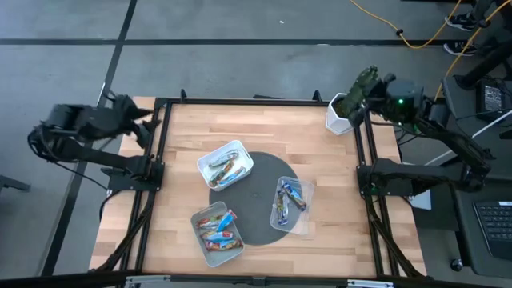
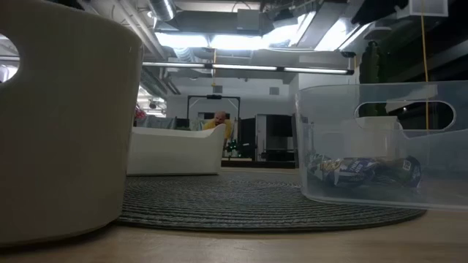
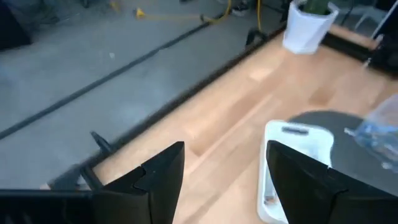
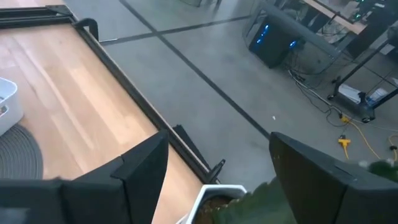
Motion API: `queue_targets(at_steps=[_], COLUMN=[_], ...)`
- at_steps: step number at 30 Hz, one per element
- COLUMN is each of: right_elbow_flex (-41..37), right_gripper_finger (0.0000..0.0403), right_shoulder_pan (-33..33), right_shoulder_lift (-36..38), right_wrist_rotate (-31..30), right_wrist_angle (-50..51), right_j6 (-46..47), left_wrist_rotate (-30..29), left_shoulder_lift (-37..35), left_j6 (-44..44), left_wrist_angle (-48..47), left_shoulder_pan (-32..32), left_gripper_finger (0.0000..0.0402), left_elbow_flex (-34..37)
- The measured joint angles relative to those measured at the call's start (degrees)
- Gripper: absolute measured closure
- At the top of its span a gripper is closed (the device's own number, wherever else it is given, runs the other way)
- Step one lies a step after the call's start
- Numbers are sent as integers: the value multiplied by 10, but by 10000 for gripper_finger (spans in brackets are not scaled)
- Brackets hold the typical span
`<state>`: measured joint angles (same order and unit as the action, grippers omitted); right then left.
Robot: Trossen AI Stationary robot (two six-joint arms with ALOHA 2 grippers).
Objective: Pick and place Granola Bars by type
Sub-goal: Return to Home Position
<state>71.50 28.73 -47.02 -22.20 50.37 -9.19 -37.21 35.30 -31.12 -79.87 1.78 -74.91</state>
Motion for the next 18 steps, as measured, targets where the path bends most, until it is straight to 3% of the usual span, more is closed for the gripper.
queue_targets(at_steps=[5, 13, 15, 17, 18], right_elbow_flex=[-19, -49, -61, -72, -78], right_gripper_finger=[123, 123, 123, 123, 123], right_shoulder_pan=[0, 0, 0, 0, 0], right_shoulder_lift=[15, 33, 34, 35, 36], right_wrist_rotate=[0, -1, 0, 14, 25], right_wrist_angle=[-9, -69, -79, -83, -90], right_j6=[-1, -2, 0, 2, 9], left_wrist_rotate=[-5, 185, 209, 239, 256], left_shoulder_lift=[-68, -341, -352, -349, -338], left_j6=[20, 96, 114, 117, 111], left_wrist_angle=[109, 400, 478, 437, 469], left_shoulder_pan=[1, 1, 1, -1, 0], left_gripper_finger=[182, 182, 182, 182, 182], left_elbow_flex=[122, 357, 407, 420, 430])
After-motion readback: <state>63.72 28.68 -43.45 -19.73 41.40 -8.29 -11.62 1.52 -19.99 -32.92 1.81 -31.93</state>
